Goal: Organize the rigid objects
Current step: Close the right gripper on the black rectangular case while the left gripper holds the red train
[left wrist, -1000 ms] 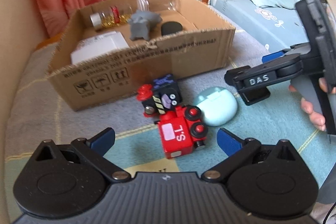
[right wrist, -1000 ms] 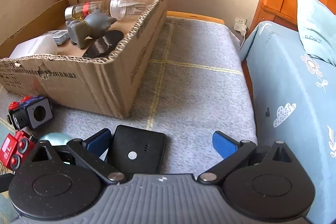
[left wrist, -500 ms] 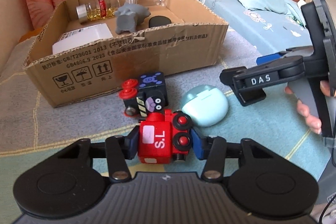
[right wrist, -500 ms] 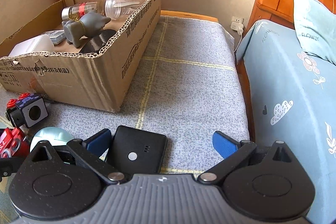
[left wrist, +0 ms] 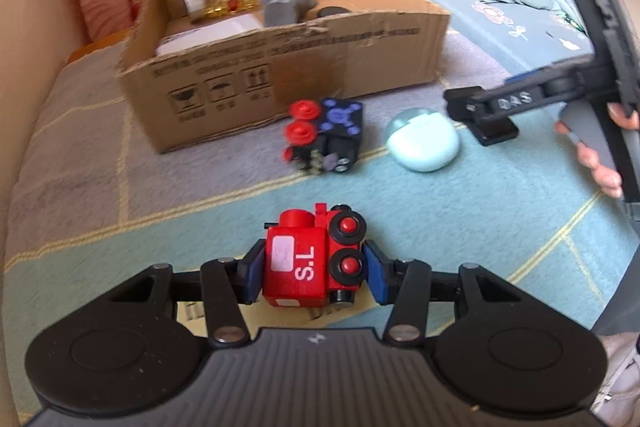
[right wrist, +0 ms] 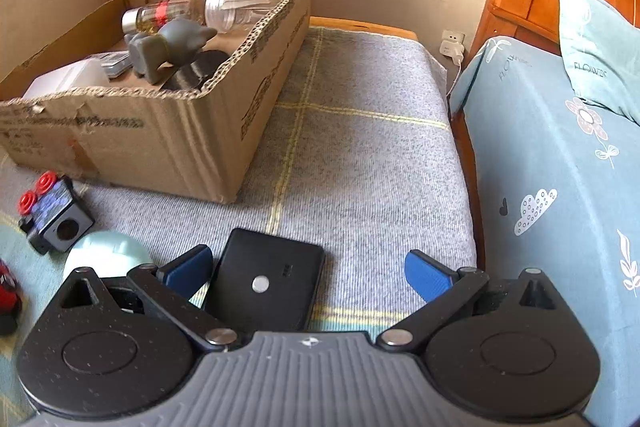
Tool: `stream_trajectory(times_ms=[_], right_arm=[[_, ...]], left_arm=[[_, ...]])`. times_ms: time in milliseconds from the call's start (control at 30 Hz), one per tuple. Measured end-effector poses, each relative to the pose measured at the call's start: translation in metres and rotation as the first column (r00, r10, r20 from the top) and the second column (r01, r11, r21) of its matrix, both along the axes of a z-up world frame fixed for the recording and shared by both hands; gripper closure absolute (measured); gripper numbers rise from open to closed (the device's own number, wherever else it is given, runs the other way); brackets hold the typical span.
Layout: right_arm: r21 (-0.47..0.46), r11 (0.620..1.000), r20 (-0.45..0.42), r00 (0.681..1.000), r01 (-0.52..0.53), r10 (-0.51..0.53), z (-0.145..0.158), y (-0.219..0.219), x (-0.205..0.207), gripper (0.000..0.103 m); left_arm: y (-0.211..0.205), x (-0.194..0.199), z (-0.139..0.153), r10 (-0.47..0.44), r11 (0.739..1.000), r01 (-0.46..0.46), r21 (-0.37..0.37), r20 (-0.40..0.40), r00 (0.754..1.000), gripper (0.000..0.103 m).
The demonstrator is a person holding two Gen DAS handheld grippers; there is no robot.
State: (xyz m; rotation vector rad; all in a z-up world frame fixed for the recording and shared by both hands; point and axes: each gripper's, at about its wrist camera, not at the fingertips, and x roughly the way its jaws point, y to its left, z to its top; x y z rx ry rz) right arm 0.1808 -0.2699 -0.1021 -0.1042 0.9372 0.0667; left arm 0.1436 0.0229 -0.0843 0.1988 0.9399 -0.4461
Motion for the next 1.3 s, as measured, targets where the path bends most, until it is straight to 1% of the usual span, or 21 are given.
stream_trajectory(times_ms=[167,233,400,500,633,733,800,867,900,1000,1067,1100,1167,1300], right_arm=[[-0.005,1.000,-0.008,1.000,-0.022,0.022,0.002,-0.004,-0.014,0.000],[-0.015,0.999,-0.013,0.999,-0.039,0.039,0.003,-0.004,-0.018,0.000],[-0.052,0.996,-0.032,0.997,-0.072,0.071,0.006,-0.007,-0.025,0.000],[-0.102,0.993,-0.031,0.998,-0.053,0.050,0.008,-0.009,-0.027,0.000],[-0.136,0.990,-0.022,1.000,-0.022,0.019,0.009,-0.014,-0.029,0.000],[-0.146,0.988,-0.017,0.999,-0.046,0.044,0.010,-0.012,-0.033,0.000],[-0.138,0.986,-0.008,0.996,-0.090,0.089,0.010,-0.006,-0.036,0.000],[-0.102,0.985,0.005,0.990,-0.139,0.141,0.010,-0.003,-0.037,0.005],[-0.080,0.984,0.002,0.987,-0.160,0.161,0.009,-0.003,-0.037,0.006],[-0.034,0.980,0.007,0.981,-0.195,0.195,0.006,-0.003,-0.030,0.010],[-0.005,0.978,0.004,0.978,-0.210,0.210,0.007,-0.004,-0.027,0.016],[0.010,0.977,-0.001,0.977,-0.215,0.215,0.007,-0.004,-0.026,0.017],[0.019,0.973,-0.006,0.973,-0.230,0.230,0.009,-0.003,-0.028,0.020],[0.024,0.958,-0.017,0.958,-0.284,0.285,0.009,0.005,-0.037,0.020]], left_arm=[[0.015,0.001,-0.002,0.044,0.999,-0.044,-0.001,0.008,0.999,0.052],[0.017,0.001,-0.002,0.051,0.999,-0.051,0.002,0.012,0.999,0.048],[0.018,0.000,-0.004,0.058,0.998,-0.058,0.003,0.020,0.998,0.041],[0.021,-0.001,-0.005,0.060,0.998,-0.060,-0.001,0.022,0.998,0.040],[0.025,0.000,-0.005,0.071,0.997,-0.071,0.003,0.022,0.997,0.038],[0.026,-0.001,-0.006,0.073,0.997,-0.073,0.007,0.024,0.997,0.036],[0.026,-0.001,-0.006,0.074,0.997,-0.074,0.010,0.025,0.997,0.036],[0.025,-0.001,-0.006,0.075,0.997,-0.075,0.012,0.025,0.997,0.035],[0.025,0.000,-0.006,0.075,0.997,-0.076,0.013,0.024,0.997,0.035],[0.025,0.000,-0.006,0.079,0.997,-0.079,0.013,0.023,0.997,0.035],[0.025,0.000,-0.006,0.082,0.997,-0.082,0.012,0.023,0.996,0.034],[0.025,0.000,-0.006,0.084,0.996,-0.085,0.013,0.023,0.996,0.033],[0.026,0.000,-0.007,0.089,0.996,-0.089,0.013,0.022,0.996,0.031],[0.024,0.002,-0.006,0.082,0.997,-0.082,0.014,0.024,0.996,0.031]])
